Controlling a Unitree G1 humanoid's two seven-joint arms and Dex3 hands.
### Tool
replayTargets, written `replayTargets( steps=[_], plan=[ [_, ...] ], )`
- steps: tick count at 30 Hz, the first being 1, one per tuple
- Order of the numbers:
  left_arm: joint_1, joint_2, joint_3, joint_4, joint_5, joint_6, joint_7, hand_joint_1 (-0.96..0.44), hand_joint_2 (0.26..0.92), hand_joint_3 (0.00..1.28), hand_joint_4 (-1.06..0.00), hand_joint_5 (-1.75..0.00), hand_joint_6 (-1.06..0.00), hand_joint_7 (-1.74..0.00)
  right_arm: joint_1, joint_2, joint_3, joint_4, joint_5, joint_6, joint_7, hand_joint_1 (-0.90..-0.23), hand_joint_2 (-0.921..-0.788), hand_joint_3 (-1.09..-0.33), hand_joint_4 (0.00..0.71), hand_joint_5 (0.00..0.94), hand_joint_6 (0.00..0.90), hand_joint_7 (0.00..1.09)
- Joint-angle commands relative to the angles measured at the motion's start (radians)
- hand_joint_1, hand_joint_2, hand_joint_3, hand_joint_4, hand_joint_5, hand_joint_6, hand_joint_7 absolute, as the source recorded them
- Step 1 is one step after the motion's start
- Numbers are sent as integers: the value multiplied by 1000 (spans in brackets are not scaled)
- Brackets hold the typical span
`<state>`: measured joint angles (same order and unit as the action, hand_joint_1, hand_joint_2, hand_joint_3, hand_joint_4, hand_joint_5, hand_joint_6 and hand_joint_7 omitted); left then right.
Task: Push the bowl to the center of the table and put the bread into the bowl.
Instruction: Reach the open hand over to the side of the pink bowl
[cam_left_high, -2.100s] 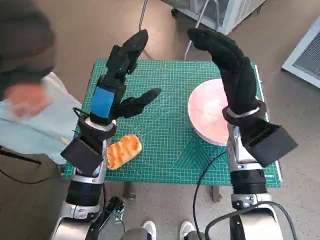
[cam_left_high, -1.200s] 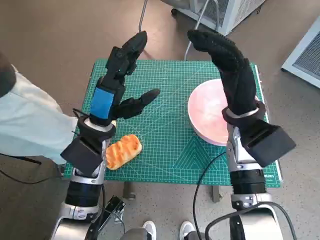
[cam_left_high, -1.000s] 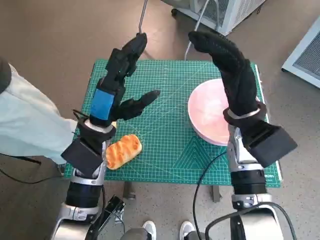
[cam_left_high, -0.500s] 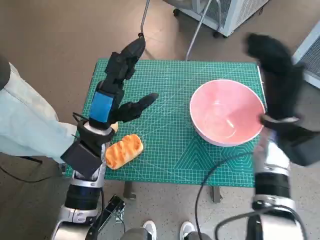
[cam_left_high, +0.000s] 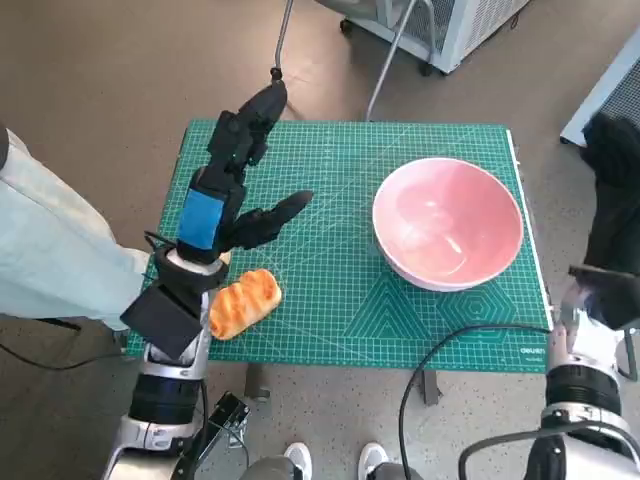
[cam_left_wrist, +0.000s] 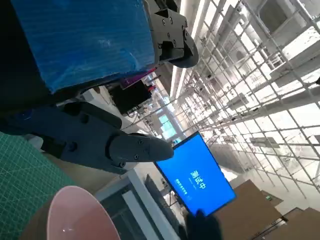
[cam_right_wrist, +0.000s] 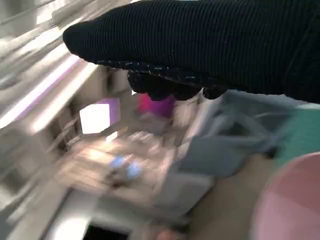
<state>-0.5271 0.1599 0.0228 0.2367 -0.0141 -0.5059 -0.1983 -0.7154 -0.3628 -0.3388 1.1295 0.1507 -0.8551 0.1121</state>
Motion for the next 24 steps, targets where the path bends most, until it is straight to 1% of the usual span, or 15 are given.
replayTargets(
  steps=[1, 4, 7, 10, 12, 16, 18, 21, 24],
  plan=[
    [10, 1, 8, -16, -12, 12, 4, -427, 921, 271, -253, -2, -115, -499, 26, 19, -10, 84, 8, 40, 8, -569, -921, -905, 179, 1, -1, 571],
    [11, 2, 7, -24, -9, 20, 5, -428, 921, 271, -253, -2, -115, -499, 18, 42, -24, 106, 29, 72, 16, -567, -921, -915, 164, 2, 4, 549],
    [11, 5, 8, -28, -9, 26, 3, -429, 921, 271, -253, -1, -115, -498, 8, 65, -35, 117, 41, 102, 15, -560, -921, -914, 166, 5, 13, 544],
    [12, 10, 10, -34, -7, 32, 2, -430, 921, 271, -253, -1, -115, -498, -8, 93, -53, 127, 65, 142, 21, -542, -921, -914, 168, 7, 22, 546],
    [13, 13, 11, -38, -6, 35, 1, -431, 921, 271, -253, -1, -116, -498, -19, 108, -64, 134, 78, 165, 24, -544, -921, -900, 171, 8, 30, 551],
    [13, 19, 13, -42, -2, 39, 0, -435, 921, 271, -253, -1, -116, -498, -45, 146, -83, 143, 102, 193, 30, -583, -921, -870, 184, 12, 41, 567],
    [13, 21, 13, -45, -2, 41, -1, -438, 921, 272, -253, -1, -116, -498, -58, 159, -91, 148, 112, 204, 35, -598, -921, -862, 189, 11, 30, 594],
    [16, 24, 12, -51, -1, 42, -3, -441, 921, 272, -254, -2, -116, -497, -78, 177, -101, 156, 119, 220, 30, -606, -921, -854, 186, 7, 20, 616],
    [20, 28, 10, -58, 1, 45, -5, -443, 921, 273, -256, -3, -117, -498, -99, 191, -100, 165, 114, 240, 9, -597, -921, -854, 186, 5, 17, 628]
  ],
)
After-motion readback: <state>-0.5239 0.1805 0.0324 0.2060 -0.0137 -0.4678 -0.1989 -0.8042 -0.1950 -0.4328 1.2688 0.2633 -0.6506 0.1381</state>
